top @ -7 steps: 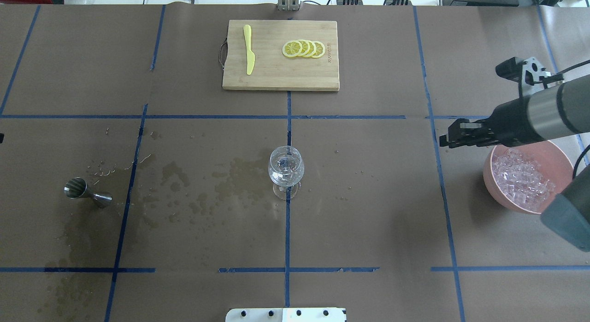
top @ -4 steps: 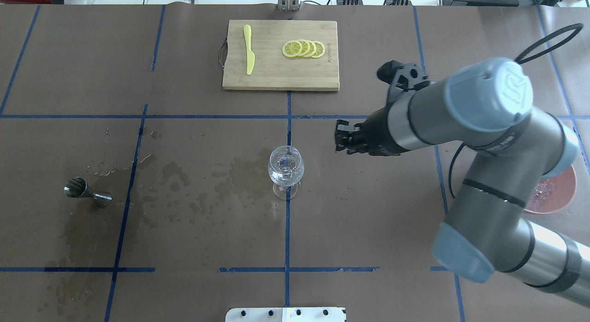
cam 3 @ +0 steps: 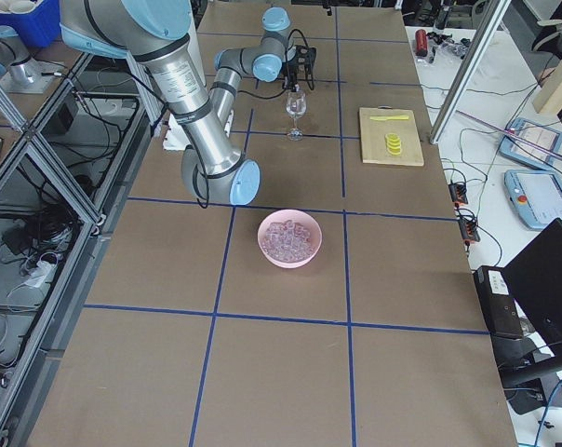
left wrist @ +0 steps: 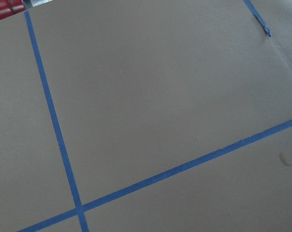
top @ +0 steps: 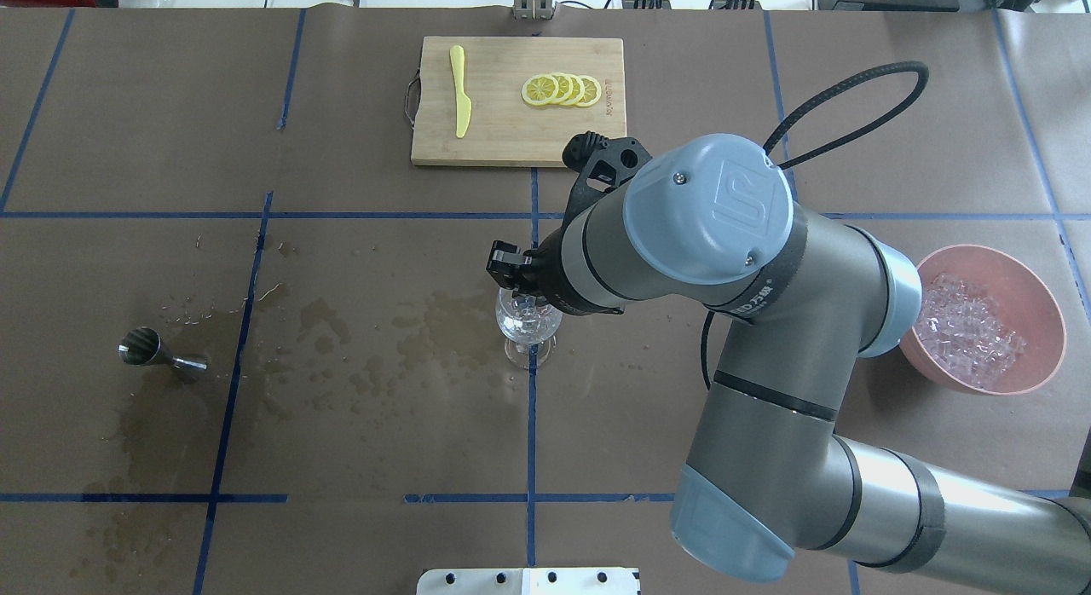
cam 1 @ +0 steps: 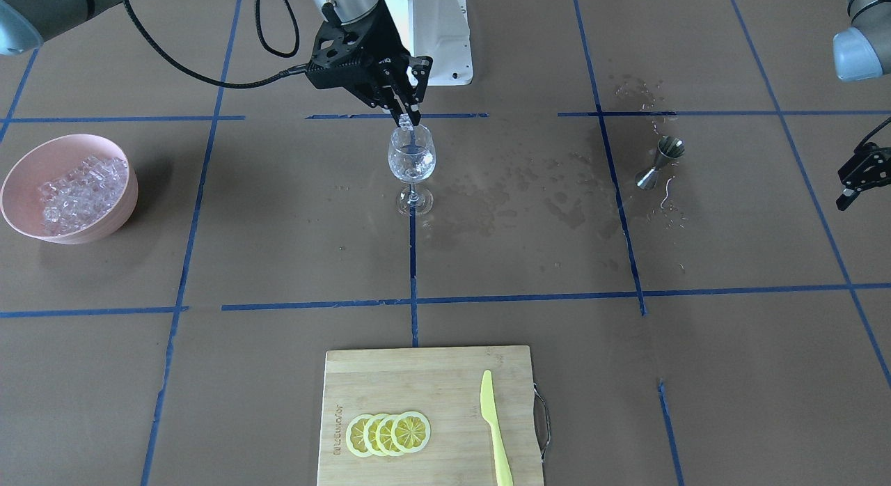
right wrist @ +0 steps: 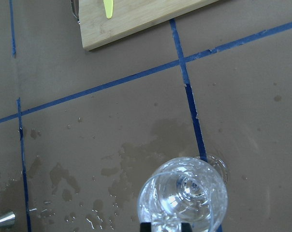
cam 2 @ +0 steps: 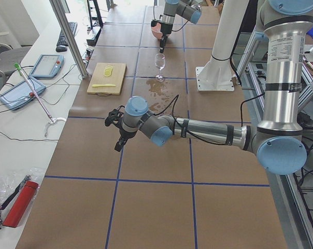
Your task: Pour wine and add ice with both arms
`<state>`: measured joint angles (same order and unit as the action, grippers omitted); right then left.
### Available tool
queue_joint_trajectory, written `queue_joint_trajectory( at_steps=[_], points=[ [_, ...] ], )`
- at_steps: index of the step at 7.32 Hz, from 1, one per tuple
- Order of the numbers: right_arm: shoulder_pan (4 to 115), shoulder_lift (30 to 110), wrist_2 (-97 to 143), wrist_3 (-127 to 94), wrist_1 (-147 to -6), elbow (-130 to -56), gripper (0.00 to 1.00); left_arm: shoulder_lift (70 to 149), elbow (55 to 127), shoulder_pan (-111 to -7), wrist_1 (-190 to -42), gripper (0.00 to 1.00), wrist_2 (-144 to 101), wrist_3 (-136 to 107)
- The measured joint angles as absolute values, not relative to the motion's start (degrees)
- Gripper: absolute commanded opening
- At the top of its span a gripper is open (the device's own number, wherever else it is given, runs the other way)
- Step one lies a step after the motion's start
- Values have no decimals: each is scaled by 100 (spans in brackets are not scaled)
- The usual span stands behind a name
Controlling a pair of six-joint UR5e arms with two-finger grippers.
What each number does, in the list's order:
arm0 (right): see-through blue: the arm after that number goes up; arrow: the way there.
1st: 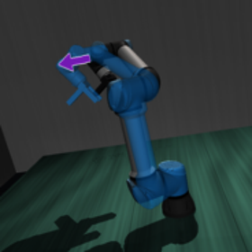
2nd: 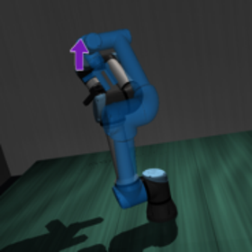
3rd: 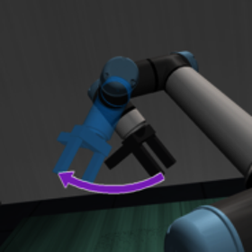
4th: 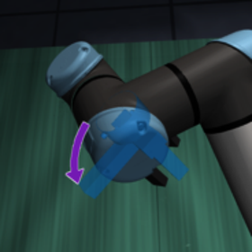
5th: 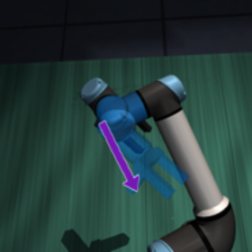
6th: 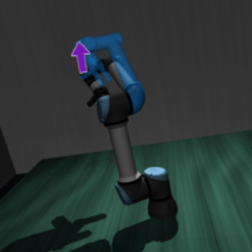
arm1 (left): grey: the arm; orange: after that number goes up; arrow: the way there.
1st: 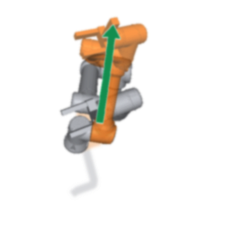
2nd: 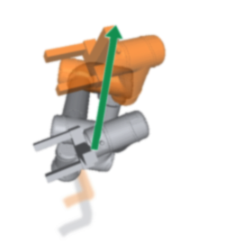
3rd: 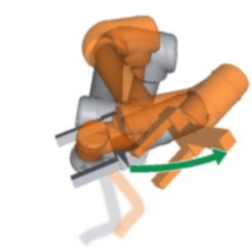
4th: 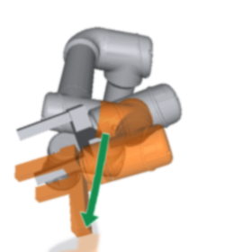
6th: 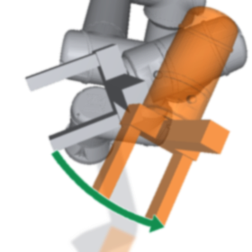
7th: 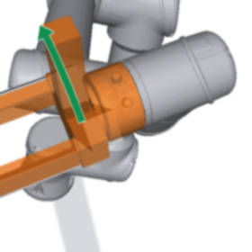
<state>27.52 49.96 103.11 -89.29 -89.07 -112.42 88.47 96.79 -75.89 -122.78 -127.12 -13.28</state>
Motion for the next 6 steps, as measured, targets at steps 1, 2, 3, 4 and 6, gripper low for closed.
queue_joint_trajectory(
  at_steps=[1,2,3,4,6],
  points=[
    [2747,4913,10250,-8939,-8904,-11103,0,8828,9720,-7595,-12278,100,-12715,-1352],
    [2745,4871,10188,-8938,-8901,-11005,32,8808,9780,-7602,-12278,100,-12717,-1371],
    [2743,4880,10159,-8933,-8904,-11002,99,8794,9826,-7606,-12278,100,-12717,-1382],
    [2743,4914,10144,-8933,-8911,-11037,100,8789,9844,-7607,-12278,100,-12718,-1386],
    [2756,4961,10136,-8936,-8929,-11101,100,8790,9862,-7608,-12249,100,-12735,-1387]
  ],
)
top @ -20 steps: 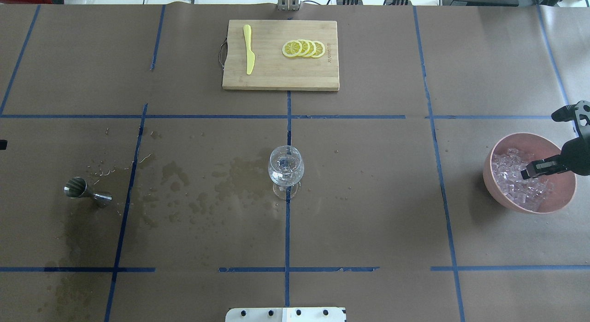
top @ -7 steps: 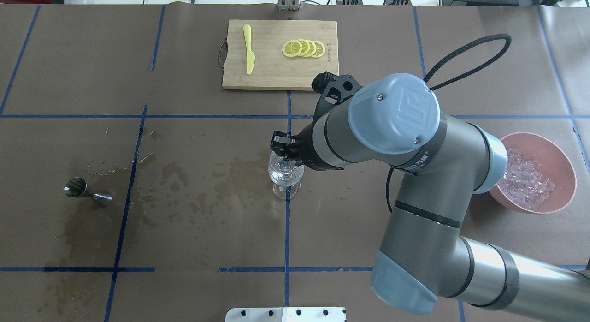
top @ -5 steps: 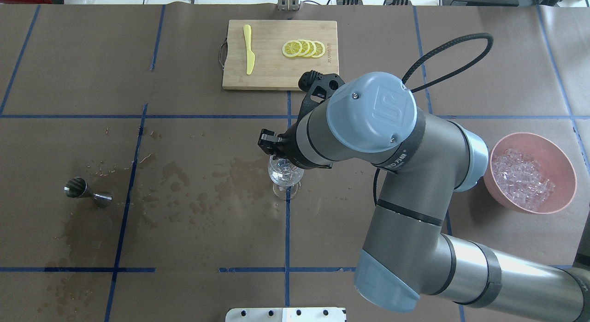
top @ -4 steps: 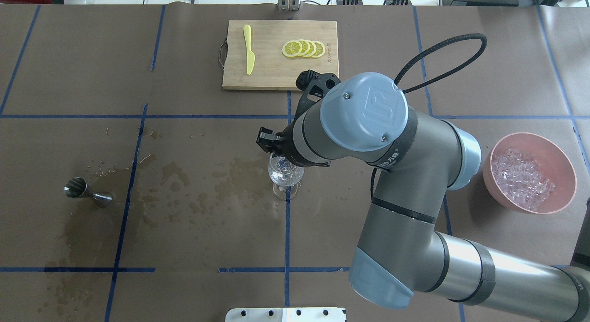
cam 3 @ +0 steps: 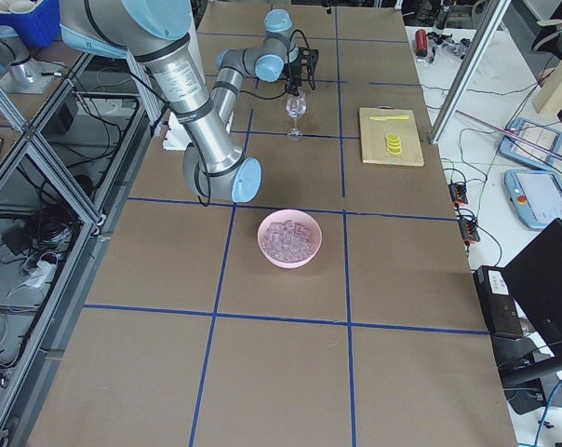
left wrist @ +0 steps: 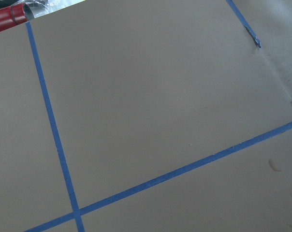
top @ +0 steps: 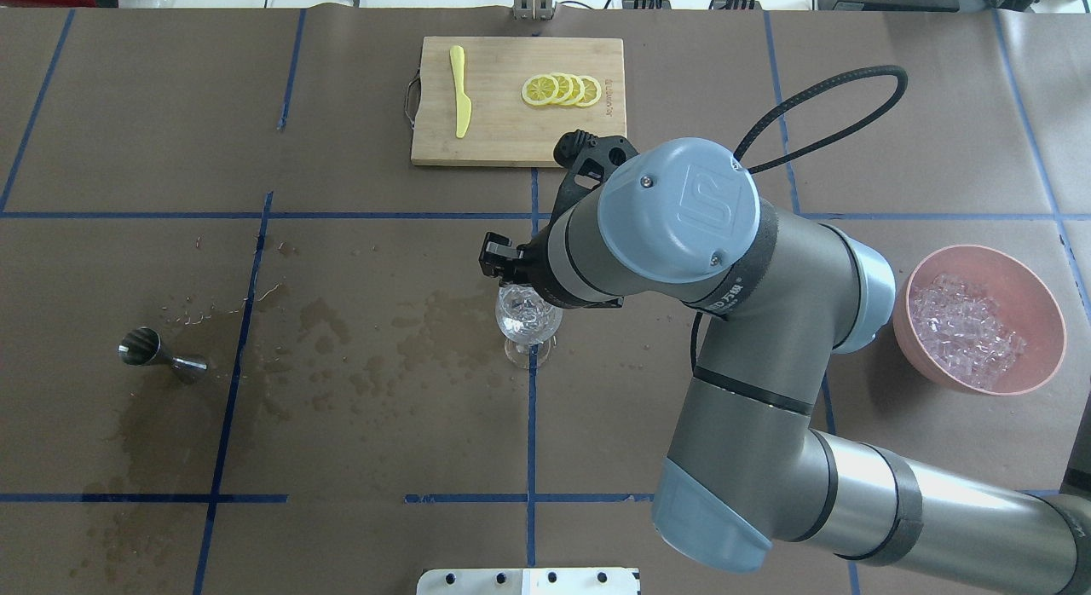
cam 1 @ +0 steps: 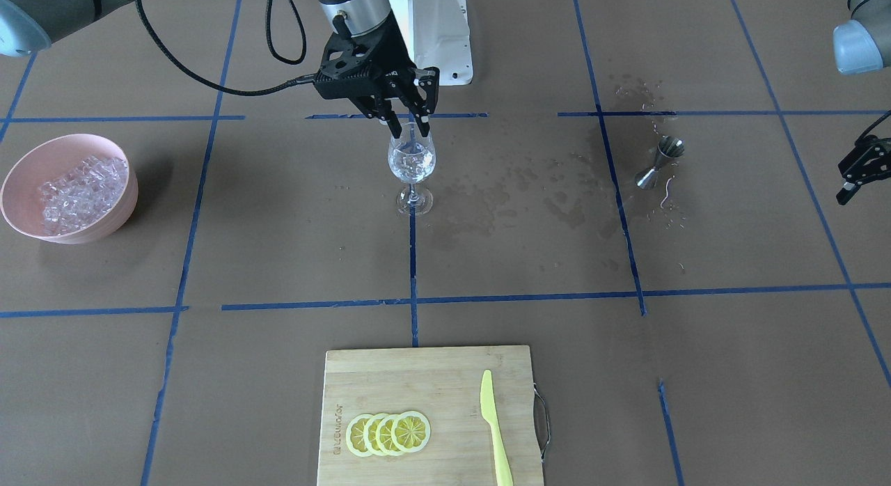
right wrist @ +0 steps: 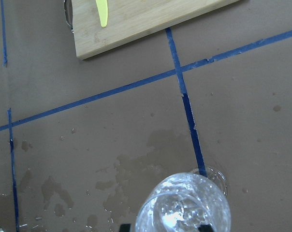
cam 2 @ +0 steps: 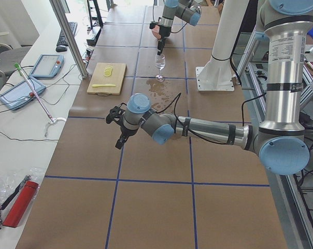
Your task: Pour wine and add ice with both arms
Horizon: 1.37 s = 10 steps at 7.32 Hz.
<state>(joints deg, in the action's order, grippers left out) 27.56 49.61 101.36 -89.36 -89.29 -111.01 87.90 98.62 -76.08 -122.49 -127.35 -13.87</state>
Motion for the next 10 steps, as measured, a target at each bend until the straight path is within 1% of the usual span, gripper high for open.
queue_joint_trajectory(
  at_steps=[1,2,3,5,7,8,10],
  points=[
    [2832,5094,10190,-8915,-8990,-11278,100,8813,9901,-7617,-12093,100,-12801,-1369],
    [3012,5486,10358,-8793,-9111,-11667,100,8844,10039,-7649,-11745,100,-12890,-1336],
    [3283,5996,10636,-8461,-9193,-12022,100,8857,10210,-7746,-11415,100,-12954,-1289],
    [4091,7146,11141,-6962,-9215,-12255,100,8851,10279,-8066,-10904,100,-13291,-766],
    [5384,8222,11814,-4764,-9202,-12143,100,8835,10237,-8373,-10462,100,-13473,-133],
    [6117,8616,12228,-3618,-9202,-11922,100,8794,10224,-8444,-10387,100,-13507,-23],
    [7648,8976,12859,-1214,-9241,-11064,100,8569,10291,-8533,-10391,100,-13607,35]
  ],
)
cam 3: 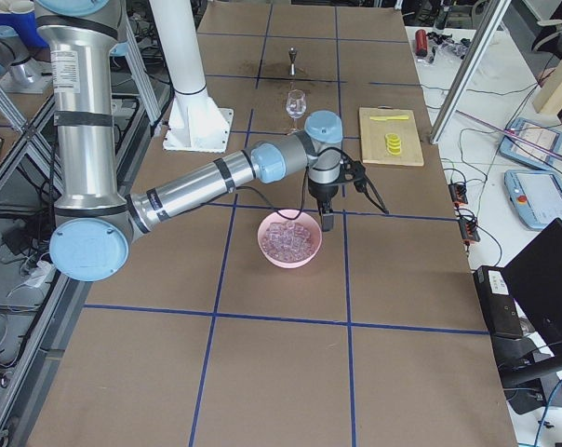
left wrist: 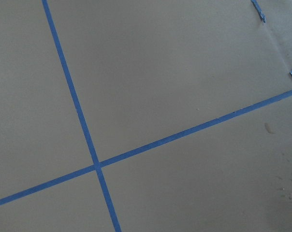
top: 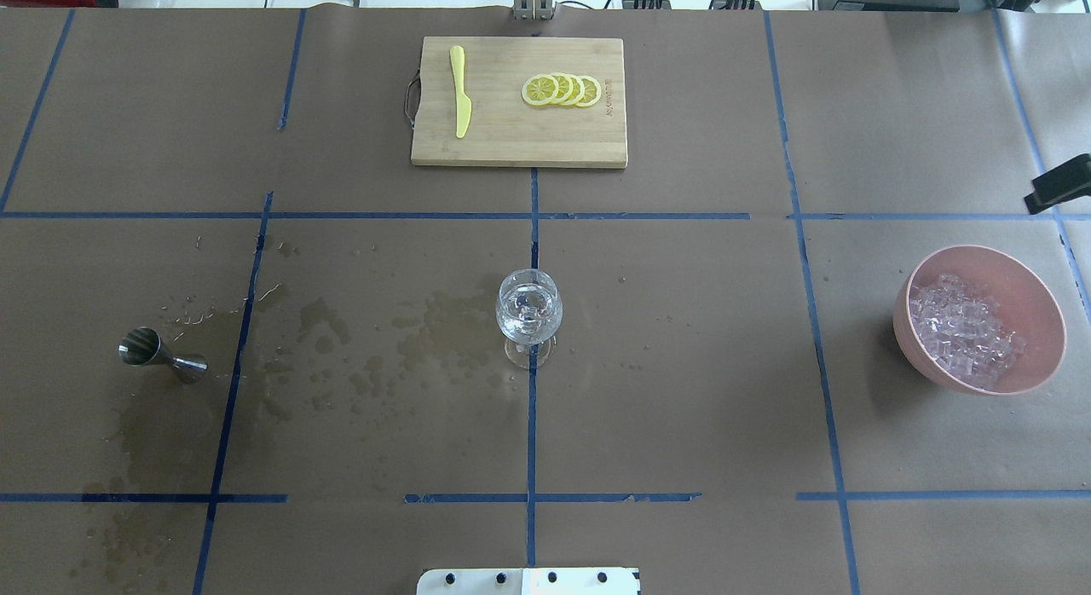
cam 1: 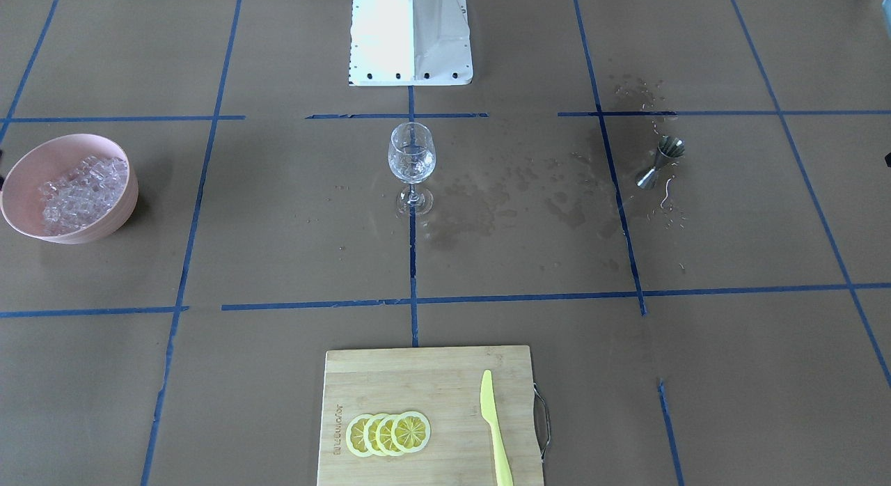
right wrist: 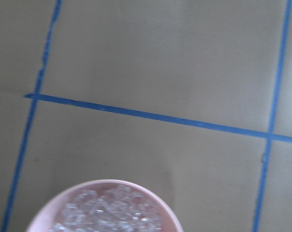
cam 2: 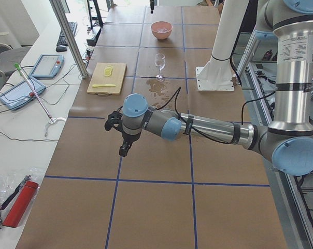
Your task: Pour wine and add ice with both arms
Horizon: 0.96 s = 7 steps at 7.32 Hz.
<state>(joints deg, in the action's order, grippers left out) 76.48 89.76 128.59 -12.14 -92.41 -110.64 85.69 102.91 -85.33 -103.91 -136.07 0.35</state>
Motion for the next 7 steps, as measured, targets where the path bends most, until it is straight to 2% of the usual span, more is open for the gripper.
queue_joint_trajectory(
  at_steps=[2,3,5,7],
  points=[
    [8522,8987,13137,353,-9258,-10280,100,8226,10271,-8540,-10571,100,-13839,12],
    [8663,8994,13184,665,-9255,-10108,100,8082,10157,-8529,-10934,100,-13894,13],
    [8738,9075,13390,753,-9222,-9969,100,7828,9989,-8531,-11813,100,-13941,30],
    [8754,9132,13463,748,-9185,-9967,100,7707,10006,-8517,-11942,100,-13944,42]
  ],
)
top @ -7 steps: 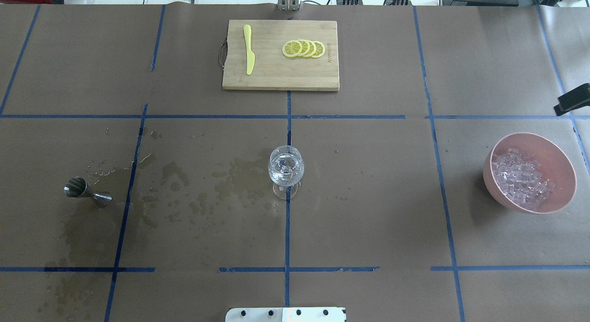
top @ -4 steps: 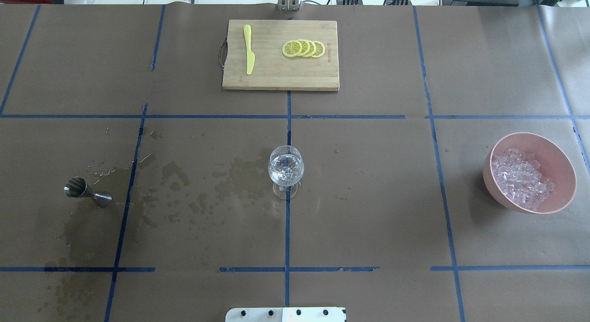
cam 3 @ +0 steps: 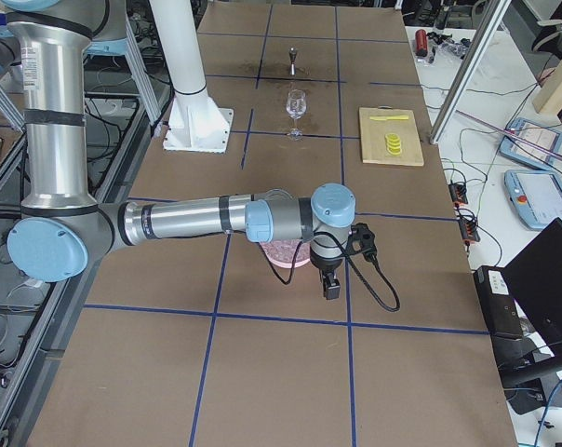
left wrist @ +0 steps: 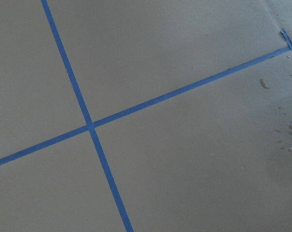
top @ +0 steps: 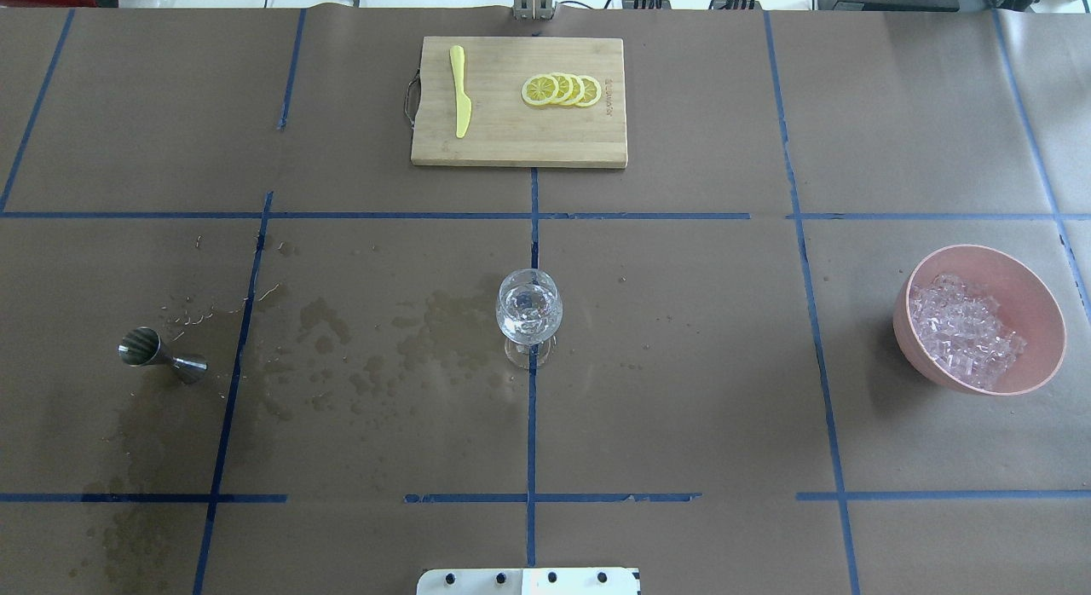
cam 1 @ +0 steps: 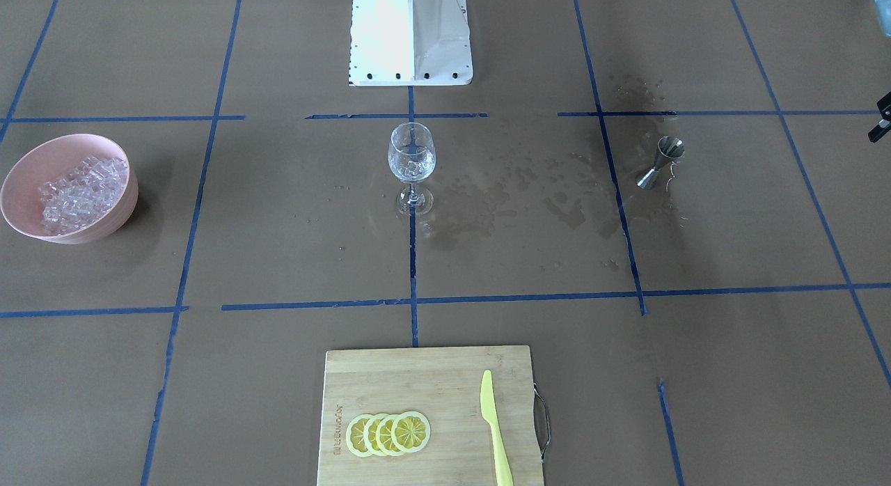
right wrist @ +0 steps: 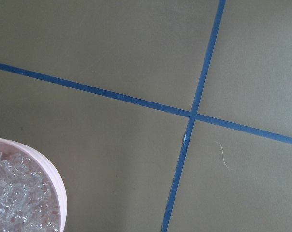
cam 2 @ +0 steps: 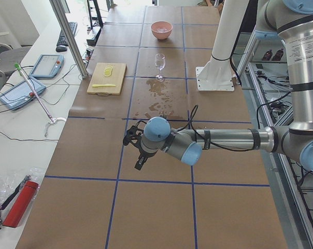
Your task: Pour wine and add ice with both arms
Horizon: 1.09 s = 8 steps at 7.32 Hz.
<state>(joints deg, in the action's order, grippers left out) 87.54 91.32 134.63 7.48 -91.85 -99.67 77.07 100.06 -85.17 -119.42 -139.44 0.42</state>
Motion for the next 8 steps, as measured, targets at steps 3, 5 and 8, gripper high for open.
queue_joint_trajectory(
  at_steps=[3,5,8],
  points=[
    [8957,9044,13474,723,-9319,-9951,100,8272,10219,-8621,-9600,100,-13921,48],
    [9065,8905,13433,723,-9837,-9940,100,8655,10250,-8734,-8609,100,-13851,284],
    [9084,8975,13260,737,-10030,-9944,100,8672,10317,-8808,-8455,100,-13277,707]
  ],
)
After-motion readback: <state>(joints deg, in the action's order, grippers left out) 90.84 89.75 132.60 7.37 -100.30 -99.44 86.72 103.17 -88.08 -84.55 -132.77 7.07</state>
